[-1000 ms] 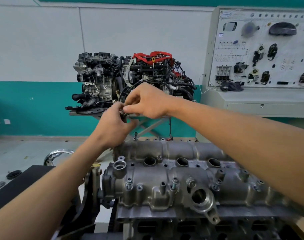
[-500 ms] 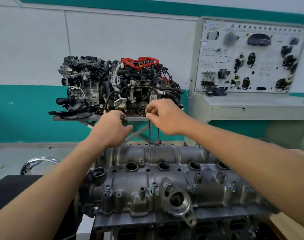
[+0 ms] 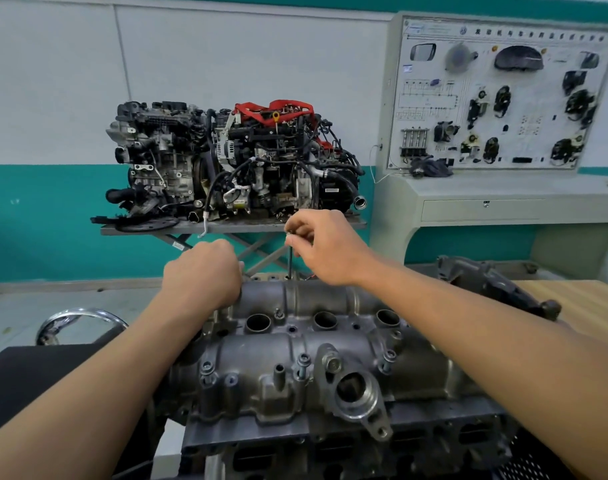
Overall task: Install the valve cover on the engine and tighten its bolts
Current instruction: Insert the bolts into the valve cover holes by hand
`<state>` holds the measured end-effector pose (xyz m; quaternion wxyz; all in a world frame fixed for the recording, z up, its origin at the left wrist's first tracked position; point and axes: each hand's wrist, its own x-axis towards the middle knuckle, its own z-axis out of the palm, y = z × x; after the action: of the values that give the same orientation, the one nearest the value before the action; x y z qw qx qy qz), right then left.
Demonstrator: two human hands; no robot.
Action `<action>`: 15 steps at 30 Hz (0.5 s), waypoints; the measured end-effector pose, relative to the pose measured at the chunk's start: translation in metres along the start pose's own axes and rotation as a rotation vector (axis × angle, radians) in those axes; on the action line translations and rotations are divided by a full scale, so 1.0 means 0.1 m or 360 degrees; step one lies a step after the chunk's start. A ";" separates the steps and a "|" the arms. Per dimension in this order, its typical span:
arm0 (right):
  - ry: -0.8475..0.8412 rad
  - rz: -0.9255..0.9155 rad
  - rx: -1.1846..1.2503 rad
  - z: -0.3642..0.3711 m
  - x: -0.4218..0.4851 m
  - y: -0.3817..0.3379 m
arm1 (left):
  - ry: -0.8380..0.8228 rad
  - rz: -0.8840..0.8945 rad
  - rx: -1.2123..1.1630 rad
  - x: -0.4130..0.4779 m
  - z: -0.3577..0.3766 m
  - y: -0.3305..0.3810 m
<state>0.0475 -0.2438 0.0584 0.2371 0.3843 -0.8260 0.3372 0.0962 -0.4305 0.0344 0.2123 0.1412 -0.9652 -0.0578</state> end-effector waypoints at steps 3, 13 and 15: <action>-0.0003 0.0020 0.0060 -0.02 -0.02 0.03 | -0.0004 -0.0044 0.0004 -0.02 -0.01 0.02; -0.0314 0.0106 0.0010 0.05 0.00 0.09 | -0.0042 -0.0009 0.0050 -0.04 -0.05 0.02; -0.0471 0.0099 -0.0189 0.06 0.00 0.10 | -0.0042 -0.0021 0.0009 -0.03 -0.05 0.00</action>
<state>0.0385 -0.2435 0.0507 0.1247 0.3894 -0.8819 0.2346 0.1007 -0.4297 0.0376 0.1986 0.1473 -0.9672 -0.0582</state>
